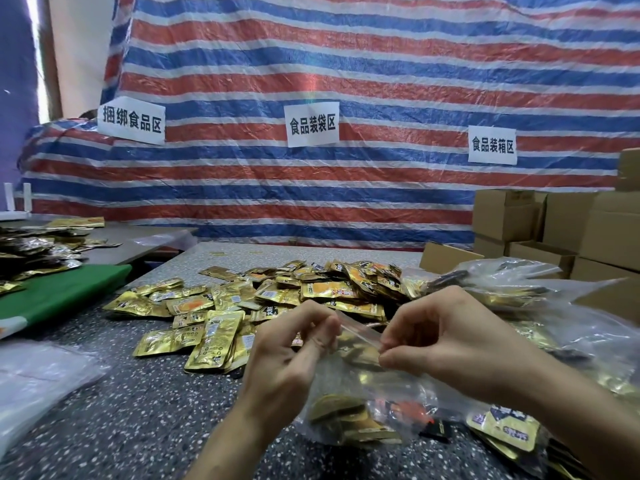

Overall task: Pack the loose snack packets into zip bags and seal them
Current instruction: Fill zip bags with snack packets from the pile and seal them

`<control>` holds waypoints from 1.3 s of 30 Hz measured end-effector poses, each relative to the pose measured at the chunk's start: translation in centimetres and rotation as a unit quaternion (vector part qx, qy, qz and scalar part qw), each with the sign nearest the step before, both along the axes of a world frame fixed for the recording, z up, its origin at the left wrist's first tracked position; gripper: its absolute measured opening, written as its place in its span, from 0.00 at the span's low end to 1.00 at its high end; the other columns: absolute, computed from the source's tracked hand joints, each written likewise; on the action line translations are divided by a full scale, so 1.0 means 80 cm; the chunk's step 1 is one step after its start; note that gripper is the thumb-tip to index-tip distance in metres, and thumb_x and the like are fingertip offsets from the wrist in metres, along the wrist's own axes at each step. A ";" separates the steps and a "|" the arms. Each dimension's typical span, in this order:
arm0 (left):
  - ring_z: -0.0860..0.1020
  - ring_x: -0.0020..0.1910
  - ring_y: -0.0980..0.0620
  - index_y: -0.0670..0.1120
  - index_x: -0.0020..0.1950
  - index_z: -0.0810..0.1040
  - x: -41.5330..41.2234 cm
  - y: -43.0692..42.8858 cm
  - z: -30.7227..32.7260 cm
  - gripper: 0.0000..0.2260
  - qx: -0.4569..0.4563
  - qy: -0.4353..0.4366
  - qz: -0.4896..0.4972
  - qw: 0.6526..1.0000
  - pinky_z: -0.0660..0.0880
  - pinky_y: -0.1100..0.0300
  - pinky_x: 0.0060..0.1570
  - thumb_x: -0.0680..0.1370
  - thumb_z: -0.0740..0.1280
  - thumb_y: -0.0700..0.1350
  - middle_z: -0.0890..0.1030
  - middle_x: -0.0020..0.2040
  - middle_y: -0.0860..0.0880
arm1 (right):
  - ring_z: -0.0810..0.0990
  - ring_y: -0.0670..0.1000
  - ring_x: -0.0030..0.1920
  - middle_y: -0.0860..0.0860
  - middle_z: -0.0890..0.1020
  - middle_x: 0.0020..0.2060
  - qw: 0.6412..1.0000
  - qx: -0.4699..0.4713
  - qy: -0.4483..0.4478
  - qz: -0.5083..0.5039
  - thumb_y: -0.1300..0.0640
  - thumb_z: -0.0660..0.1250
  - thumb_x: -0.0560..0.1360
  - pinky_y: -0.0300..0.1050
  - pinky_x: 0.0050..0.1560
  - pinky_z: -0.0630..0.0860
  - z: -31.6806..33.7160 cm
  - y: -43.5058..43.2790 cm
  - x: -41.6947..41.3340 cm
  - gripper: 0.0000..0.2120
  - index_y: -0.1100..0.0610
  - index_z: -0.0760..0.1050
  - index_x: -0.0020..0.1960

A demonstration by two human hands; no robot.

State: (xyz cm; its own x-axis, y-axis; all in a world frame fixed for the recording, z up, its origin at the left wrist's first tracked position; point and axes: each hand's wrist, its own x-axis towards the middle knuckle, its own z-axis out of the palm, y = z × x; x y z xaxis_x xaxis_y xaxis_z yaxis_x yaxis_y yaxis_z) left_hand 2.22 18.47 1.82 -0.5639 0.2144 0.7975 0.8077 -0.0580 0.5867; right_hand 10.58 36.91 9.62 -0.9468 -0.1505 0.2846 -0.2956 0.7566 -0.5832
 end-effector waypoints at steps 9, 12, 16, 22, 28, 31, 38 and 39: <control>0.76 0.34 0.58 0.47 0.38 0.79 -0.003 -0.001 0.003 0.09 0.038 -0.013 0.012 0.999 0.73 0.71 0.38 0.77 0.64 0.41 0.79 0.33 0.53 | 0.76 0.44 0.30 0.50 0.85 0.33 0.999 0.021 0.045 -0.016 0.59 0.78 0.72 0.40 0.32 0.73 -0.003 0.021 0.012 0.05 0.51 0.86 0.38; 0.76 0.34 0.60 0.47 0.38 0.80 -0.002 0.002 0.000 0.09 0.040 -0.013 0.014 0.999 0.71 0.72 0.37 0.76 0.64 0.41 0.80 0.33 0.54 | 0.76 0.42 0.29 0.48 0.85 0.32 0.998 0.020 0.057 -0.012 0.60 0.77 0.72 0.35 0.30 0.71 -0.007 0.024 0.015 0.06 0.51 0.86 0.38; 0.76 0.33 0.59 0.44 0.38 0.79 -0.004 0.003 0.000 0.09 0.058 -0.034 0.003 0.998 0.72 0.71 0.36 0.77 0.64 0.42 0.79 0.33 0.51 | 0.79 0.41 0.31 0.44 0.85 0.34 0.998 0.019 0.056 -0.008 0.57 0.77 0.72 0.34 0.32 0.73 -0.010 0.028 0.017 0.04 0.50 0.86 0.39; 0.77 0.36 0.50 0.53 0.37 0.80 -0.016 -0.015 0.004 0.11 0.090 -0.066 0.026 0.993 0.76 0.68 0.37 0.77 0.61 0.45 0.79 0.36 0.45 | 0.75 0.45 0.27 0.55 0.84 0.31 0.996 -0.072 0.061 -0.006 0.63 0.77 0.70 0.38 0.28 0.70 -0.013 0.055 0.028 0.08 0.51 0.86 0.37; 0.75 0.33 0.55 0.51 0.39 0.81 -0.012 -0.005 0.003 0.10 0.116 -0.065 0.006 0.991 0.74 0.70 0.35 0.77 0.62 0.45 0.79 0.36 0.46 | 0.83 0.51 0.32 0.53 0.86 0.34 0.980 -0.157 0.115 -0.036 0.53 0.79 0.62 0.41 0.32 0.78 -0.024 0.071 0.024 0.06 0.51 0.88 0.39; 0.76 0.33 0.54 0.46 0.40 0.80 -0.013 -0.005 0.002 0.10 0.128 -0.063 0.018 0.990 0.74 0.69 0.35 0.77 0.61 0.44 0.79 0.35 0.46 | 0.83 0.60 0.36 0.55 0.86 0.34 0.973 -0.176 0.138 -0.047 0.47 0.78 0.61 0.46 0.34 0.78 -0.030 0.078 0.021 0.09 0.51 0.86 0.38; 0.78 0.32 0.55 0.42 0.44 0.79 -0.004 0.010 -0.004 0.08 0.148 -0.026 0.053 0.987 0.75 0.71 0.35 0.78 0.62 0.42 0.81 0.36 0.45 | 0.82 0.52 0.42 0.52 0.84 0.41 0.936 -0.330 0.124 -0.020 0.50 0.76 0.71 0.43 0.44 0.79 -0.058 0.059 0.005 0.09 0.54 0.80 0.42; 0.78 0.32 0.55 0.42 0.44 0.79 -0.003 0.014 -0.006 0.08 0.145 -0.023 0.052 0.988 0.75 0.70 0.35 0.78 0.63 0.42 0.81 0.36 0.45 | 0.83 0.48 0.45 0.49 0.85 0.43 0.938 -0.330 0.109 -0.017 0.50 0.76 0.68 0.42 0.47 0.80 -0.065 0.053 0.000 0.11 0.54 0.80 0.46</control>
